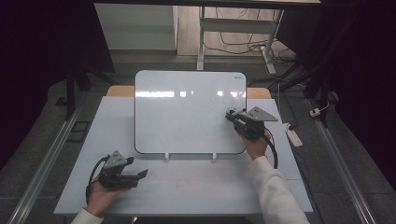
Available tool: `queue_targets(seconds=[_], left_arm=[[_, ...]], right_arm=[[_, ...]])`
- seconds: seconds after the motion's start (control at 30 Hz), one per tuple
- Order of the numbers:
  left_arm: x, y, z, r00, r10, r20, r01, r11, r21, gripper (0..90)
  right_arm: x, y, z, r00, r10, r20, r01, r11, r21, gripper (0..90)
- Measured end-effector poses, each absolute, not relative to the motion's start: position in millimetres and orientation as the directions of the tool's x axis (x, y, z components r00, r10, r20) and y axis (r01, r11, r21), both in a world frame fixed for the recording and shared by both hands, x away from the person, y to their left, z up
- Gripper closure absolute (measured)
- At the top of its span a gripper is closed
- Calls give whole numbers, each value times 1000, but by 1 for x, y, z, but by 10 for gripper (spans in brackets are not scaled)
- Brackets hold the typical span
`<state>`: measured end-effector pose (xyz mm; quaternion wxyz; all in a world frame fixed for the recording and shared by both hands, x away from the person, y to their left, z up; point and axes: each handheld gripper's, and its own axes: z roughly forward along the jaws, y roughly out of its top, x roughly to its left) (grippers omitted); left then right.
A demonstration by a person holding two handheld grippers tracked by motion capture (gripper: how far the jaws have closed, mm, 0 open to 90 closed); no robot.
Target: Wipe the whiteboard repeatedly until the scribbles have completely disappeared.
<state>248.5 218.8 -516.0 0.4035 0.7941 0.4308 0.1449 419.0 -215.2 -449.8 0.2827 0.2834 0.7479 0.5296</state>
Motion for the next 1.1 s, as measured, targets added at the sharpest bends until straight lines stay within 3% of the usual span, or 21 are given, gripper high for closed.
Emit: queue_targets(seconds=[0.17, 0.33, 0.43, 0.57, 0.83, 1.0, 1.1], left_arm=[[248, 219, -516, 583, 804, -118, 569, -300, 765, 241], [249, 217, -517, 584, 803, -115, 570, -306, 763, 241], [249, 217, -517, 581, 805, -117, 571, -301, 763, 241], [248, 217, -517, 579, 807, -116, 572, -301, 763, 240], [249, 217, -517, 579, 807, -115, 573, -302, 762, 240], [248, 217, -517, 579, 807, -113, 570, -302, 764, 240], [248, 218, -516, 578, 808, -115, 571, -299, 764, 241]], right_arm=[[433, -233, -438, -598, 795, -104, 108, 208, 972, 780], [431, -229, -442, -634, 770, -76, 120, 196, 973, 780], [431, -227, -441, -638, 759, -132, 98, 249, 963, 780], [441, -245, -434, -575, 816, -63, 111, 154, 982, 780], [433, -219, -443, -673, 734, -88, 112, 219, 969, 779], [440, -223, -437, -623, 779, -75, 107, 179, 978, 780], [436, -219, -440, -647, 759, -80, 115, 201, 973, 779]])
